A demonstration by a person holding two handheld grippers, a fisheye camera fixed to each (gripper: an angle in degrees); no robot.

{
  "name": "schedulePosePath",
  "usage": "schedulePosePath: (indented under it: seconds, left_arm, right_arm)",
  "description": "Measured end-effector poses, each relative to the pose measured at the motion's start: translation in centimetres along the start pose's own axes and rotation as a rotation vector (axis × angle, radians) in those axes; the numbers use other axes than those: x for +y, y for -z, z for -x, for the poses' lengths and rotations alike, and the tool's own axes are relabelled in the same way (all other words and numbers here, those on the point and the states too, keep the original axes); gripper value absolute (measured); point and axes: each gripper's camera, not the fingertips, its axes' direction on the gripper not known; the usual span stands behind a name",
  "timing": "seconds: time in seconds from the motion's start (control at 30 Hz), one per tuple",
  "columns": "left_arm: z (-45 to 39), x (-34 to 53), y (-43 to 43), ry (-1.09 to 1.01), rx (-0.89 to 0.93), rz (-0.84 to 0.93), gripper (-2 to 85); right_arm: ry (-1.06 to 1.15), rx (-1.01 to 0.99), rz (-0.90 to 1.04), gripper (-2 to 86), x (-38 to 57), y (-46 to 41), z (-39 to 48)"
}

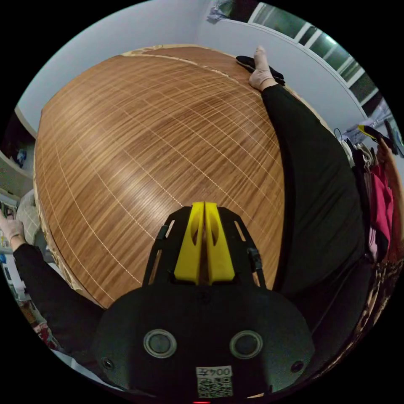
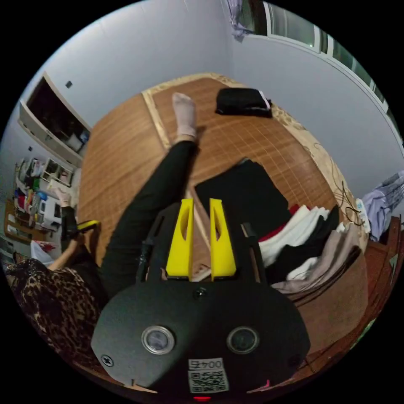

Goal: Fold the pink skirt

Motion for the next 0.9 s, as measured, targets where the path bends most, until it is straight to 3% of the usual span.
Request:
schedulePosePath:
  seconds: [0.27, 0.4, 0.47, 0.6, 0.9]
  left_arm:
    - [0.5, 4.3, 3.4, 0.072, 0.026, 0.012, 0.0]
    - [1.9, 6.9, 5.4, 0.159, 0.106, 0.012, 0.0]
    - [2.6, 7.8, 6.0, 0.186, 0.133, 0.022, 0.1]
    - [3.1, 9.4, 7.5, 0.176, 0.078, 0.047, 0.1]
    - [2.8, 12.5, 10.4, 0.121, -0.009, 0.056, 0.1]
  right_arm:
    - [-0.016, -0.519, -0.333, 3.5, 10.1, -9.8, 15.9]
    - [0.164, -0.92, -0.406, -0.1, 15.1, -14.6, 25.2]
    - [0.333, -1.006, -0.36, -0.4, 17.1, -15.4, 29.6]
    - [0.75, -0.942, -0.327, -0.7, 23.8, -15.9, 38.6]
    - [0.914, -1.011, -0.196, -0.8, 32.1, -21.3, 45.1]
